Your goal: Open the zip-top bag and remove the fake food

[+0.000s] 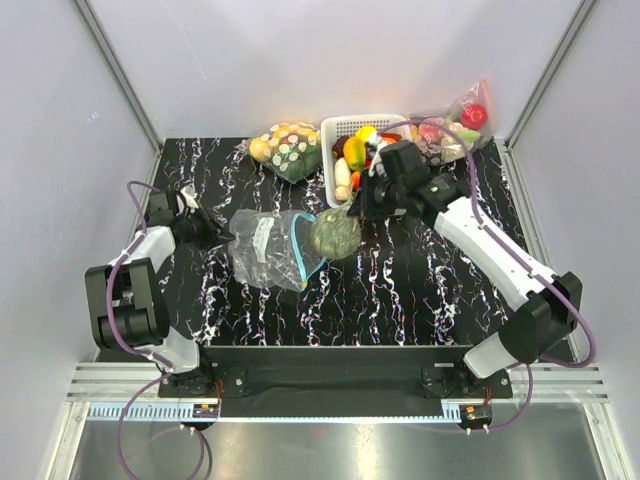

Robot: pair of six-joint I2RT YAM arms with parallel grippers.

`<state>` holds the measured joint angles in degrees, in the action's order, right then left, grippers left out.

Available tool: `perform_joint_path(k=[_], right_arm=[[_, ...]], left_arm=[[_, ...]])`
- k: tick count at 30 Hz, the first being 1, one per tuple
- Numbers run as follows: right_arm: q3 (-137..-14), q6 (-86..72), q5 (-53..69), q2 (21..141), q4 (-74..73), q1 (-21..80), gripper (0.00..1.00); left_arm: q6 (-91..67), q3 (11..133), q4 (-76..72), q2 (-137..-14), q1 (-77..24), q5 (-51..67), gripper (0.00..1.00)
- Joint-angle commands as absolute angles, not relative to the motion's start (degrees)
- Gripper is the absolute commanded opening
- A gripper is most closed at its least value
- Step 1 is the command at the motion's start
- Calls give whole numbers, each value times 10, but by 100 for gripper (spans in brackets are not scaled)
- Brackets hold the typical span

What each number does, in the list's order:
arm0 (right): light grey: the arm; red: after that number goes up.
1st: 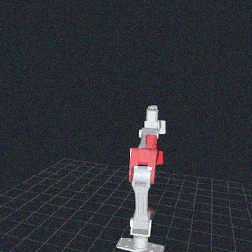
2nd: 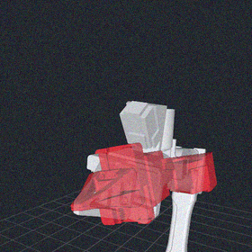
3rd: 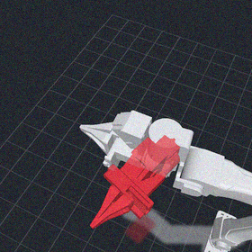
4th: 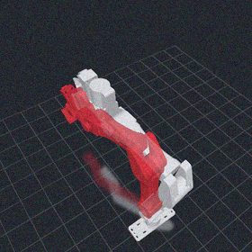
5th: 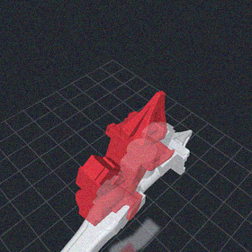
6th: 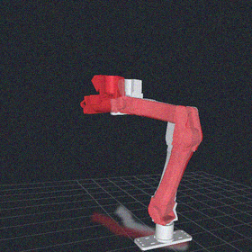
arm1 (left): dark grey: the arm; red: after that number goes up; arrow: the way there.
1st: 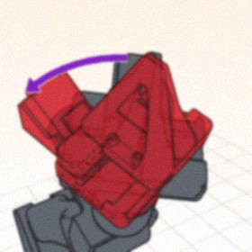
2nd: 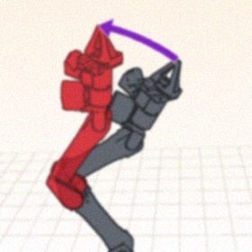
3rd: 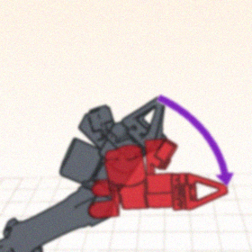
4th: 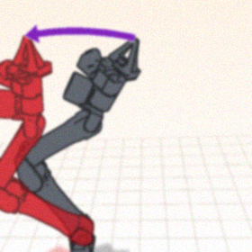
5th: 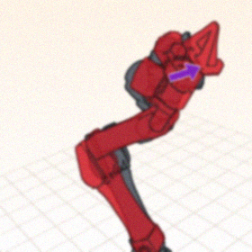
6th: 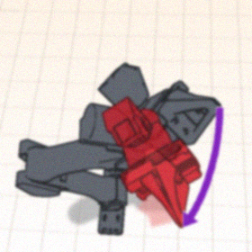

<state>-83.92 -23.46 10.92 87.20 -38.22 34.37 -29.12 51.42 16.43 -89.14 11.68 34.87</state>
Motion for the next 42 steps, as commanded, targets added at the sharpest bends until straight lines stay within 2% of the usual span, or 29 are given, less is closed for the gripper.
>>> perform_joint_path(k=[1,11,24,33,38,42], right_arm=[[-909,-188,91,848,-399,299,0],[-1064,-112,88,941,-415,186,0],[-1416,-93,83,1248,-410,114,0],[-1425,-152,95,1316,-280,86,0],[-1473,-170,107,1370,-282,85,0],[-1466,-175,112,1387,-284,86,0]], left_arm=[[-266,522,175,-847,120,324,0],[-229,520,213,-792,120,293,0],[-221,513,229,-765,120,284,0],[-226,499,231,-747,120,278,0],[-229,499,232,-748,120,273,0],[-227,506,235,-751,120,272,0]])
